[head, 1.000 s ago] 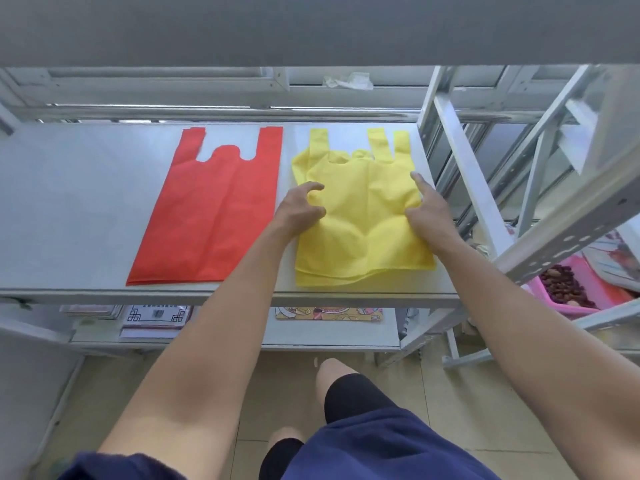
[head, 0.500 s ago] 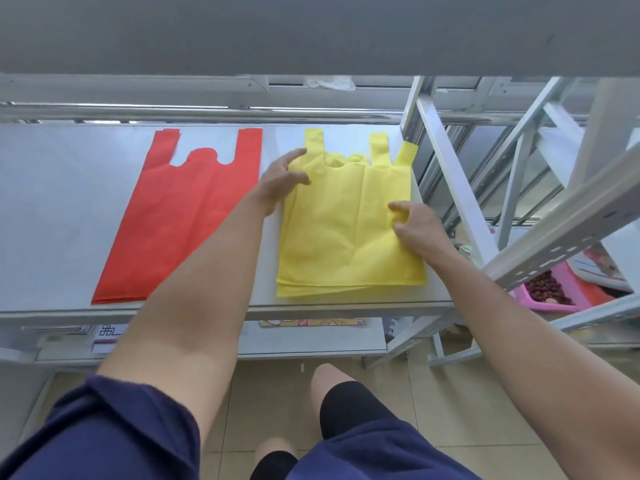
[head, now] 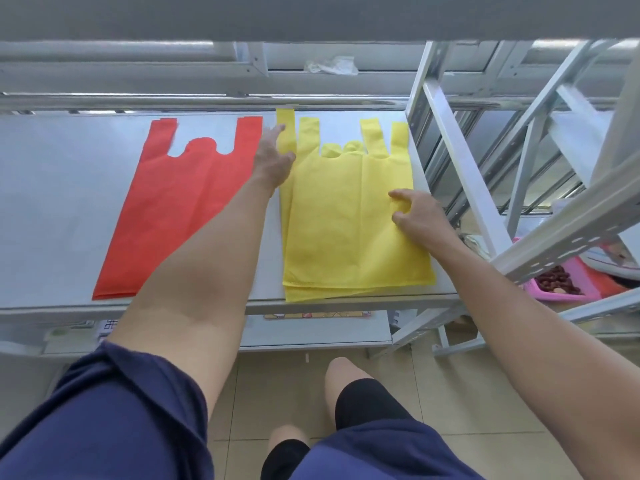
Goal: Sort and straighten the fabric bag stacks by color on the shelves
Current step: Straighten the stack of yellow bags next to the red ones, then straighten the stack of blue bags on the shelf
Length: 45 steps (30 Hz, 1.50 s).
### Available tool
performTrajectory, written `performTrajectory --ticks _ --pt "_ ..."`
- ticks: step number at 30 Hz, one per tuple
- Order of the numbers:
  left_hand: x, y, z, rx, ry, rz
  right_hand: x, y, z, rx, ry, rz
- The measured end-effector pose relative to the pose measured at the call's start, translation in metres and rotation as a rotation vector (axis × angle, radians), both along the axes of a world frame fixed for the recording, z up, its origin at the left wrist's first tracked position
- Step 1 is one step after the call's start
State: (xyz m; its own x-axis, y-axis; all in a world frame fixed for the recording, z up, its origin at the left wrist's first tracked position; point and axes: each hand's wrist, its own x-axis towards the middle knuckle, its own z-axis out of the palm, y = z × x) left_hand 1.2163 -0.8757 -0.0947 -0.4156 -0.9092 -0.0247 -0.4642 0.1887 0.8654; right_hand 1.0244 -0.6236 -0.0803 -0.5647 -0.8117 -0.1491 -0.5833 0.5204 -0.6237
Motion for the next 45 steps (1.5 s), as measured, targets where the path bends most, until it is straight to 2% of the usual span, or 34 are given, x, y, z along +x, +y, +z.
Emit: performTrajectory --ticks 7,10,14,19,23,26,31,37,41,45 --pt "0.043 0.074 -0.005 -0.332 -0.281 0.085 0.016 -0.011 -0.002 0.082 0.09 0.005" --pt "0.059 0.112 0.002 -0.321 -0.364 -0.024 0.034 0.002 0.007 0.178 0.255 0.016" --pt "0.073 0.168 0.017 -0.284 -0.547 -0.155 0.068 0.043 0.032 0.118 0.327 0.081" --pt "0.081 0.255 0.052 -0.416 -0.452 -0.262 0.104 0.119 0.078 0.018 0.462 0.155" --pt "0.072 0.324 0.097 -0.549 -0.35 -0.474 0.11 0.187 0.118 -0.053 0.506 0.119" --pt "0.056 0.366 0.12 -0.604 -0.28 -0.487 0.093 0.239 0.138 -0.079 0.486 0.04" --pt "-0.036 0.45 0.149 -0.657 -0.173 -0.481 0.02 0.339 0.159 -0.036 0.525 -0.23" --pt "-0.205 0.555 0.166 -0.717 -0.128 -0.753 -0.108 0.469 0.178 -0.032 0.586 -0.514" --pt "-0.329 0.625 0.161 -0.736 -0.128 -0.902 -0.21 0.558 0.193 0.067 0.638 -0.614" --pt "-0.443 0.686 0.156 -0.689 -0.141 -0.95 -0.303 0.625 0.21 0.156 0.65 -0.616"
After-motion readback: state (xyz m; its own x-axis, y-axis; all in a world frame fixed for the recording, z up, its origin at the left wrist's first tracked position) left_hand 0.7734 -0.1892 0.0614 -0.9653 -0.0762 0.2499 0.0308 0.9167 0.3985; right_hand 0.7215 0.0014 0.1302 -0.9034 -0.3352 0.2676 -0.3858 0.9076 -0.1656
